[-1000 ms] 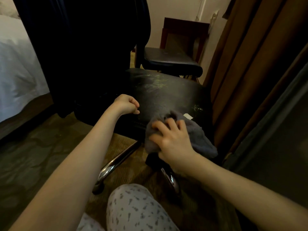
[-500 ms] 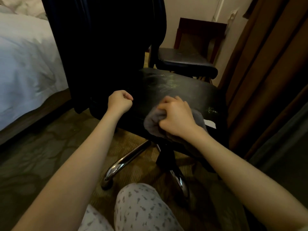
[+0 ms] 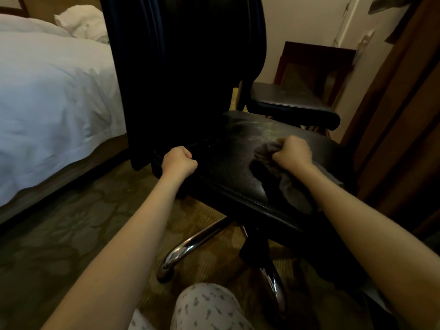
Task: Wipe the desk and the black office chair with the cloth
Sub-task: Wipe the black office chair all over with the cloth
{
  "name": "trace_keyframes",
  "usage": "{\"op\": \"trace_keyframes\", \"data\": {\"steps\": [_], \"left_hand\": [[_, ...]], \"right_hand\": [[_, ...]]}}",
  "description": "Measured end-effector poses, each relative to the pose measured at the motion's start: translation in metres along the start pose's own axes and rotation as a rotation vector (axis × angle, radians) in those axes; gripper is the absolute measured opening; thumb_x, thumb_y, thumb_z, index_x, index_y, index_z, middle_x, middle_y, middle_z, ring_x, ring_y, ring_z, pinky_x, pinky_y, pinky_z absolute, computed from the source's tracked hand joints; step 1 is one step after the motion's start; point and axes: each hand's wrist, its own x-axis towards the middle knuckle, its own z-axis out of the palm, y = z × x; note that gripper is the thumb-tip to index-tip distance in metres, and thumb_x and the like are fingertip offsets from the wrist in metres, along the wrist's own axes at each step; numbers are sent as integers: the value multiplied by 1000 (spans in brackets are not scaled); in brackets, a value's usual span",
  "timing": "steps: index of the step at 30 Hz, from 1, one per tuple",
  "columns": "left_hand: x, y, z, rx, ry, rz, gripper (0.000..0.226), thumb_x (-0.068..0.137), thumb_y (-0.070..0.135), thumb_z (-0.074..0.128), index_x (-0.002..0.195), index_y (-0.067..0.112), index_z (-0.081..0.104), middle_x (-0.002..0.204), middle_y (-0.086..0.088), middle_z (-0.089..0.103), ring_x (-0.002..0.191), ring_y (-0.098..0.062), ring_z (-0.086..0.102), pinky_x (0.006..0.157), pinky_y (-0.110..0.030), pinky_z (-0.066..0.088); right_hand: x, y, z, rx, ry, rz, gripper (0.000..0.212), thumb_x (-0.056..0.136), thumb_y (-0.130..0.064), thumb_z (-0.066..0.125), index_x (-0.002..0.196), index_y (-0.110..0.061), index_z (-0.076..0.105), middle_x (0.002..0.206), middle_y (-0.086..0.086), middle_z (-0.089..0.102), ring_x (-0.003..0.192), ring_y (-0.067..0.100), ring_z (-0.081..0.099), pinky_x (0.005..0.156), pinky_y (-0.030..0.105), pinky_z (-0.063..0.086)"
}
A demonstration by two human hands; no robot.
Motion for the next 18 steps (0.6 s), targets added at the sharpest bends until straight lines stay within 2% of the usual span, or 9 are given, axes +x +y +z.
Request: {"op": "trace_keyframes", "data": {"steps": [2,4,7,9,10,12,14,16,18], "left_hand": [[0,0,-1,-11,-18,-5,35,90,3,50,63,19,35,67,1,34,63,-15,35,62,-30,33],[1,1,-3,-37,-38,3,36,92,1,44,61,16,33,61,-1,28,53,-15,26,54,-27,25],[-1,1,-6,-43,-27,0,31,90,0,43,65,14,32,63,-1,26,53,-15,25,51,-27,22],[-5,0,-5,-22,-16,17,17,90,1,45,77,11,42,70,-2,35,59,-16,35,53,-27,30],[-7,1,-4,-12,-17,25,7,91,2,46,88,8,49,78,-6,44,68,-21,44,59,-31,37],[-8,1,-3,18,-17,20,13,91,4,48,103,3,53,97,-20,52,89,-34,52,74,-42,43],[-5,-2,1,36,0,27,7,90,4,49,84,9,50,88,-19,46,76,-29,47,62,-36,38],[-2,-2,5,65,4,27,16,89,5,49,76,12,46,81,-14,44,73,-27,43,57,-31,35],[-1,1,8,118,28,22,9,91,8,48,94,3,56,98,-24,53,94,-37,50,75,-43,42]], "right_hand": [[0,-19,1,77,34,-66,5,77,-16,58,78,-18,62,85,10,61,90,32,59,76,38,51],[-8,-48,5,151,53,-204,6,76,-17,58,77,-21,62,89,9,59,90,31,58,75,39,51],[-34,-77,15,67,19,-450,29,76,-19,60,104,-21,66,108,8,54,102,31,48,83,40,43],[-50,-78,24,-137,20,-617,39,79,-23,60,118,-22,60,118,7,49,108,32,41,83,39,34],[-55,-73,25,-169,13,-664,41,79,-23,60,120,-21,60,120,8,49,108,33,41,79,39,32],[-59,-64,20,-95,-37,-724,35,77,-22,62,112,-21,66,113,10,54,99,34,44,72,36,30],[-67,-52,12,-70,-65,-847,28,73,-25,59,98,-22,71,101,9,58,85,32,47,66,36,37],[-82,-39,7,-123,-44,-972,28,66,-28,58,91,-24,71,97,5,58,82,27,44,65,36,38],[-100,-34,9,-243,-8,-1077,30,59,-27,64,87,-25,70,100,3,59,88,24,39,68,34,34]]}}
